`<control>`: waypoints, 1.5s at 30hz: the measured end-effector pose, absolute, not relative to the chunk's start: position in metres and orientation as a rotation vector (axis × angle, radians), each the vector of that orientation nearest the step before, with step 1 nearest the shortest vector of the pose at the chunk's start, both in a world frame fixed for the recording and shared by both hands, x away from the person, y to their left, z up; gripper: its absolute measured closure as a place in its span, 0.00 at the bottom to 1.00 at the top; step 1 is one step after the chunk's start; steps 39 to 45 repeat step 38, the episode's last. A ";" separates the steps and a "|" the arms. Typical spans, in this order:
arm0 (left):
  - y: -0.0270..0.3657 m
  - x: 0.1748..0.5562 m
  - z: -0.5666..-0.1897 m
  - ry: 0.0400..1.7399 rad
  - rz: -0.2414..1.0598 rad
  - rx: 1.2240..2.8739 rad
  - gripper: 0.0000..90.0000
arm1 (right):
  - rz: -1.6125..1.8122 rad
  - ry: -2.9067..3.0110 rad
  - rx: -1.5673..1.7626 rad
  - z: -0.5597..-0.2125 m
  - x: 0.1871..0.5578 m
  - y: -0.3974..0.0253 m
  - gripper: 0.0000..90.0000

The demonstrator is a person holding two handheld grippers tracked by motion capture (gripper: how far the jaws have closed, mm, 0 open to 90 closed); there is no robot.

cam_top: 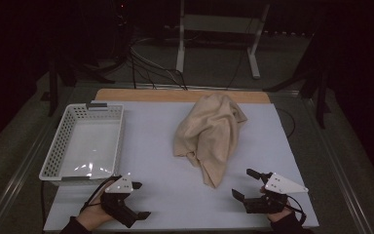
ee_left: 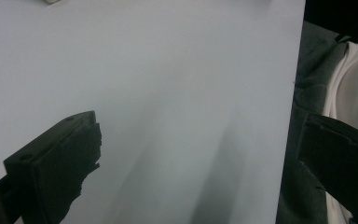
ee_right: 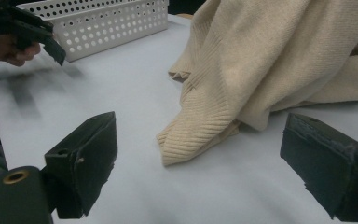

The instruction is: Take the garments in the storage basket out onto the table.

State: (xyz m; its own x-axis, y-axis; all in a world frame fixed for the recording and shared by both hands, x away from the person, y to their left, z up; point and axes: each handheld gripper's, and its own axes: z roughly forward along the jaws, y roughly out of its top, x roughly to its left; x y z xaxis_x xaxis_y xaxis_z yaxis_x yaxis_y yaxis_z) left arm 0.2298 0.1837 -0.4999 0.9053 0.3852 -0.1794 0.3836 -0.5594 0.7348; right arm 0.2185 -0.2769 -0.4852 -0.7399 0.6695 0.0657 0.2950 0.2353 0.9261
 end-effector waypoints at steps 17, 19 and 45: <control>0.195 0.229 -0.508 0.550 0.029 2.252 0.00 | 1.492 2.188 0.891 -0.489 0.219 -0.277 0.12; 0.194 0.229 -0.508 0.547 0.027 2.250 0.00 | 1.487 2.190 0.894 -0.490 0.219 -0.277 0.12; 0.193 0.227 -0.503 0.533 0.020 2.232 0.00 | 1.473 2.194 0.902 -0.492 0.221 -0.277 0.12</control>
